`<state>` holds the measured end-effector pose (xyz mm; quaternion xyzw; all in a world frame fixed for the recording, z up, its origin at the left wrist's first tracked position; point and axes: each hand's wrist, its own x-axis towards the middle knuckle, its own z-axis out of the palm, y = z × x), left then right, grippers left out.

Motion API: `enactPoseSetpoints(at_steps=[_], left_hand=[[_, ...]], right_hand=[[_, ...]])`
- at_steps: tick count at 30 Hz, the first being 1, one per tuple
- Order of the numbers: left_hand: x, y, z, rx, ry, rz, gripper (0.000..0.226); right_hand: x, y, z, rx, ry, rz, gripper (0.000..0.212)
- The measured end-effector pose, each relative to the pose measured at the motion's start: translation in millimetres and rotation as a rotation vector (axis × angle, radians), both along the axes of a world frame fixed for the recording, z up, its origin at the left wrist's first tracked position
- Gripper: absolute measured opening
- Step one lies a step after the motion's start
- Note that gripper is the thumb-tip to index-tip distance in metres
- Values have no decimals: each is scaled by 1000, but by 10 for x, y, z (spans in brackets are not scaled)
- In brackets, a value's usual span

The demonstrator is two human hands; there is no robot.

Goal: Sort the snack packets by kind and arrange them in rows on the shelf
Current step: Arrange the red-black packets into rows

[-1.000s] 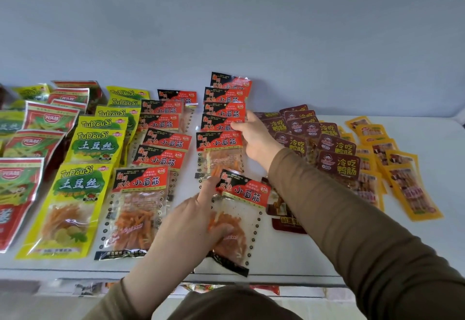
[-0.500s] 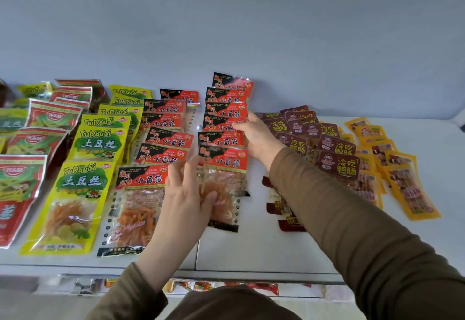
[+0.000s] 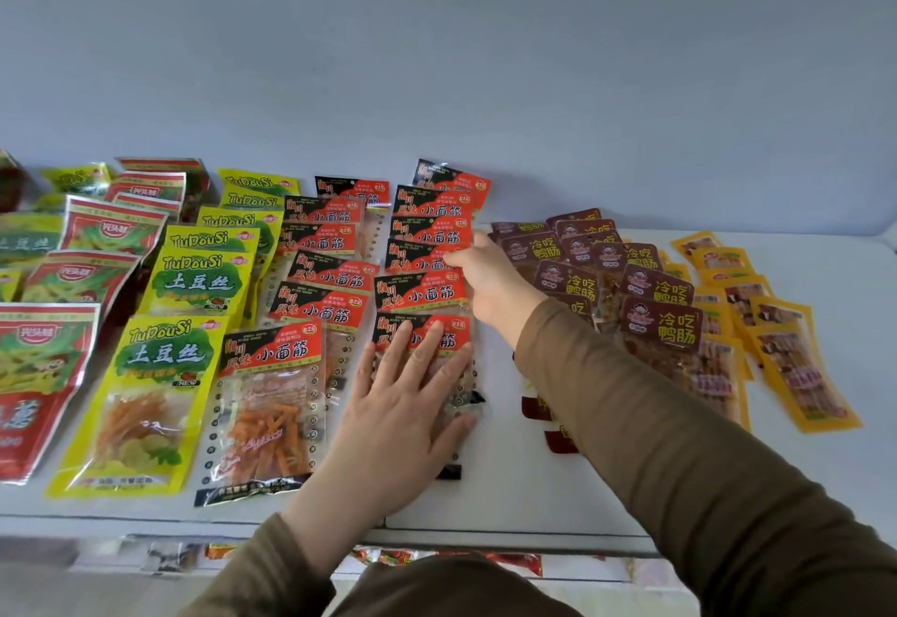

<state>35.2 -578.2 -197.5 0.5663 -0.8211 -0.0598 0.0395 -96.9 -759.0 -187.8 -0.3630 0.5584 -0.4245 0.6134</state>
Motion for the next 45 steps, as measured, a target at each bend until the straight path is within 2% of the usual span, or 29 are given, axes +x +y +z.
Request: enactPoseSetpoints(at_steps=[5,9,13,14,16,17,19,20,22,25,27,32,37,45], left_hand=[[50,30,37,28,-9,-12,66],[89,53,47,26,33,-45,67],[81,59,-14,11,61,-51,63],[77,55,-15,7,72,-55,63],[93,59,37,-19,102,-72,63],[126,69,80,-48,117,-79,63],[266,87,176,-125,138,-53,63],[375,97,215,-159,140,-7,64],[655,114,239,-196,117,146,68],[988,154,179,-147,96,346,78],[1036,192,83,-105,77,401,83],[988,245,-144,-77,38,403,80],[974,283,-129,-117,10,294,72],[982,313,-106,-99,32,295,72]], right_hand=[[47,102,33,-61,73,18,31],[17,120,22,-187,123,22,50],[40,134,72,-182,211,86,31],[54,130,88,-168,242,90,34],[67,140,126,-169,305,72,61],[68,176,180,-218,407,51,73],[81,328,317,-385,601,-3,76],[110,464,403,-472,591,-19,70],[252,816,597,-509,364,51,62],[581,1273,704,-246,1,279,60],[786,1381,629,-88,-101,319,60],[1025,1383,596,45,-84,275,64],[1102,1383,653,58,-32,235,68],[1164,1375,676,58,12,177,62]])
